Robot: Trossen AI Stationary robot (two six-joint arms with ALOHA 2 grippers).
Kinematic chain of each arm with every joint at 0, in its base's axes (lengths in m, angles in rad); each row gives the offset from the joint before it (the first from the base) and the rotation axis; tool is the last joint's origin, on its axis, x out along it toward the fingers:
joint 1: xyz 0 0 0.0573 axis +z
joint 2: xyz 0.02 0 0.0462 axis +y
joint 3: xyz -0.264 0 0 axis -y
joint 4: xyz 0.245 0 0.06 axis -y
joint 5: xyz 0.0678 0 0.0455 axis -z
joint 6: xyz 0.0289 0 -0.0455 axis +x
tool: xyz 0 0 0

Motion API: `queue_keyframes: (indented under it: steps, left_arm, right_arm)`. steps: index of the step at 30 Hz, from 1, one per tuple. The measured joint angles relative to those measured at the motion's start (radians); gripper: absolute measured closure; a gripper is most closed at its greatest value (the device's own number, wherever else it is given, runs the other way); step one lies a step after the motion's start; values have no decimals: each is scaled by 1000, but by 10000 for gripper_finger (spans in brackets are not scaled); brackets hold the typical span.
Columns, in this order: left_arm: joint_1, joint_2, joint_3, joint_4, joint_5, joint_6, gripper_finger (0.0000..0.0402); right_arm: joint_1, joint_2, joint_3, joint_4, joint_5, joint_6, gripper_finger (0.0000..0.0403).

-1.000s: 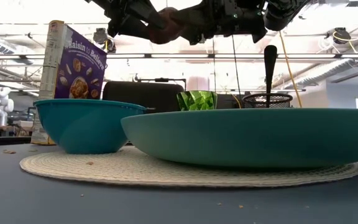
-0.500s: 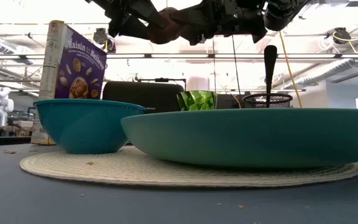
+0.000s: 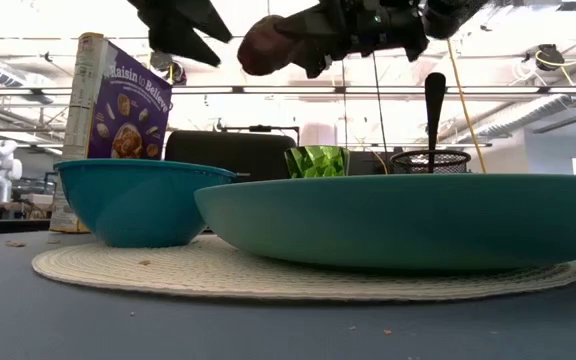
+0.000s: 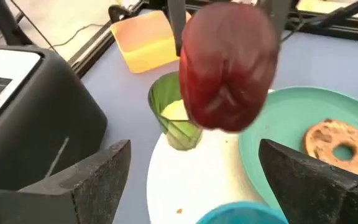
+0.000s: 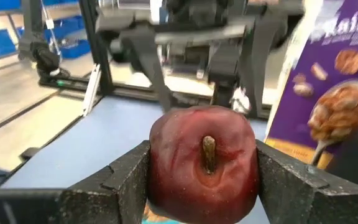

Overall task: Arrange a breakfast setting
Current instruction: Put the red apple on the white mat

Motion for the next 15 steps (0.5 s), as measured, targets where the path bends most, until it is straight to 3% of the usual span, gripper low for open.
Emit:
queue_keyframes:
  steps: [3,8,15]
  left_arm:
    - [-17,-74,0,-115,0,-3,44]
    - [-42,-197,0,-257,-12,-3,44]
    - [-62,-313,0,-324,-29,21,43]
  right_arm:
    - [3,0,96,-171,10,-22,167]
    - [19,10,245,-361,145,-74,167]
    - [22,22,328,-428,268,-65,168]
